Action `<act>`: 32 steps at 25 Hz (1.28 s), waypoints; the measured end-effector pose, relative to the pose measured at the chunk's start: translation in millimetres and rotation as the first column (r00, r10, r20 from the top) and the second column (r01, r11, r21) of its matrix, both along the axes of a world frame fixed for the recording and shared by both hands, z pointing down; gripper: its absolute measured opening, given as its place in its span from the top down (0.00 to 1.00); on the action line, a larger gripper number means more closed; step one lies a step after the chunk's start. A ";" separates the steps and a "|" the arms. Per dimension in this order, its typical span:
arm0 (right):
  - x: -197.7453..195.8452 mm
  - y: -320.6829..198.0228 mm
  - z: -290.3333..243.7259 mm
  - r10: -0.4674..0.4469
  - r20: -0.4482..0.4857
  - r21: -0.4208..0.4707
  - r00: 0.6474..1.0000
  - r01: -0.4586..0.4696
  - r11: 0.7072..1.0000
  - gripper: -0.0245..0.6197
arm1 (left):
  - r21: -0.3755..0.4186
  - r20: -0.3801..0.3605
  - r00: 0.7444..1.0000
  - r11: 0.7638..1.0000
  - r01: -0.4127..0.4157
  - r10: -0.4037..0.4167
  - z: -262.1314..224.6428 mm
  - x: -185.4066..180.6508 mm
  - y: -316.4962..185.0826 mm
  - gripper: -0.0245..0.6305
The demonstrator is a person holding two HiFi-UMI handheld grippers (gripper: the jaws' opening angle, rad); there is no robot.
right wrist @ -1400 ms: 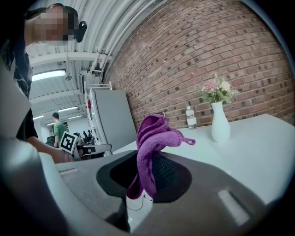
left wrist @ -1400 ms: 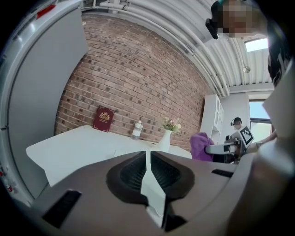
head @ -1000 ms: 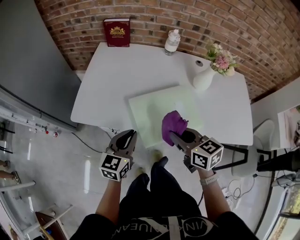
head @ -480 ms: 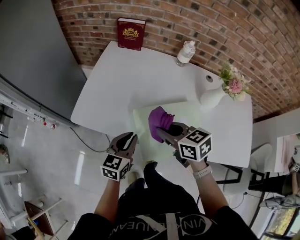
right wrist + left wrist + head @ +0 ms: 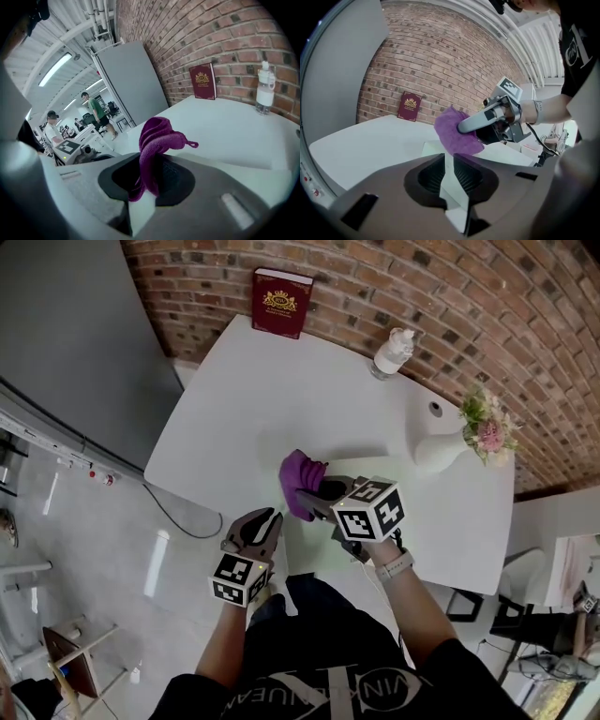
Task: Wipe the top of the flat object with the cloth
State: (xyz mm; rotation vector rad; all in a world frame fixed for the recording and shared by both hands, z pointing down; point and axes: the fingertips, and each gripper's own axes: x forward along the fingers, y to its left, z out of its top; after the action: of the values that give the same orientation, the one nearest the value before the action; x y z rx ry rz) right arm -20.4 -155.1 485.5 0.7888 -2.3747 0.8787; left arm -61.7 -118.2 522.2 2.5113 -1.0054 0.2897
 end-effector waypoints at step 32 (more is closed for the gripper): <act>3.8 -27.0 45.0 -0.088 -0.149 -0.100 0.985 0.074 0.992 0.84 | -0.342 -0.074 0.997 0.938 -0.050 0.027 31.9 15.1 17.8 0.80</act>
State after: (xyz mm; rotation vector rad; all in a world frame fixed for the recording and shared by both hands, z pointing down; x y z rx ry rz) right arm -16.6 -182.1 530.6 0.6917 -2.1982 0.8580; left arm -46.6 -100.4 554.1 2.2087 -0.8005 0.3551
